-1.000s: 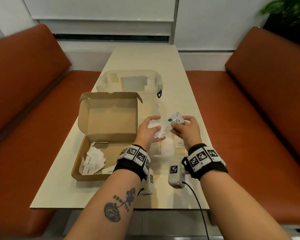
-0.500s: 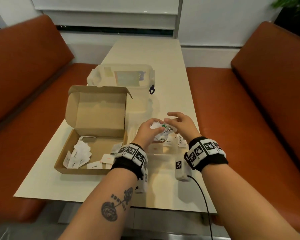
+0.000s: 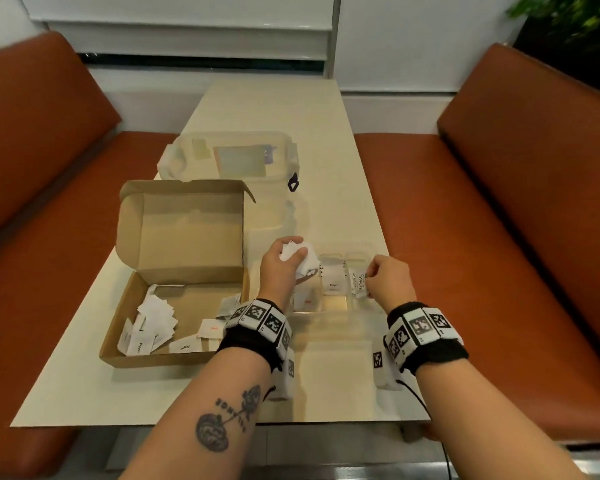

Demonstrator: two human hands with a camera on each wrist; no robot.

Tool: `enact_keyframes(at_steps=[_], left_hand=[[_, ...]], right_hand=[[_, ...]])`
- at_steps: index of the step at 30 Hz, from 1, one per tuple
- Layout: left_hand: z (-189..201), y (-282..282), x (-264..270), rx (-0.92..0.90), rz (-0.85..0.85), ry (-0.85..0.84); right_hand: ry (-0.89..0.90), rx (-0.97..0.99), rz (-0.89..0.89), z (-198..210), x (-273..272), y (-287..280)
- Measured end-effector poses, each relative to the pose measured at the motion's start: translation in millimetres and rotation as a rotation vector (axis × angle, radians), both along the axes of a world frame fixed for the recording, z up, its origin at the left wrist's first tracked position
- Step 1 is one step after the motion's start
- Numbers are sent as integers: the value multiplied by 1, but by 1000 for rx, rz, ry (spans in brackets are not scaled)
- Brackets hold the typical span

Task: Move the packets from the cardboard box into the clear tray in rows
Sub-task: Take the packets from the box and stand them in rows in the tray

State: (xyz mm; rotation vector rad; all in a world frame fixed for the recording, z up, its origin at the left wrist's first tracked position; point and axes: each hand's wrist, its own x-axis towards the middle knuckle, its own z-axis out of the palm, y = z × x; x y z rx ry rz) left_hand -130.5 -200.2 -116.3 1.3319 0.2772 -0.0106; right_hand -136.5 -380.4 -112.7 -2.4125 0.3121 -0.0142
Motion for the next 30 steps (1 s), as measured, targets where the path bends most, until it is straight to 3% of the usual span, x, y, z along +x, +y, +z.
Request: enact_keyframes(at_steps=[7, 15, 23, 26, 28, 30], left_hand=[[-3, 3, -2, -81, -56, 12], [-9, 16, -7, -208, -97, 101], [-4, 21, -7, -287, -92, 129], [-2, 19, -8, -288, -120, 126], [-1, 18, -10, -265, -137, 109], [0, 17, -11, -225, -159, 85]], right_hand=[[158, -310, 110, -9, 0, 15], [216, -488, 192, -10, -6, 24], [243, -539, 214, 3, -4, 29], [8, -428, 193, 15, -1, 39], [-158, -197, 203, 23, -1, 51], [-174, 2, 280, 28, -1, 64]])
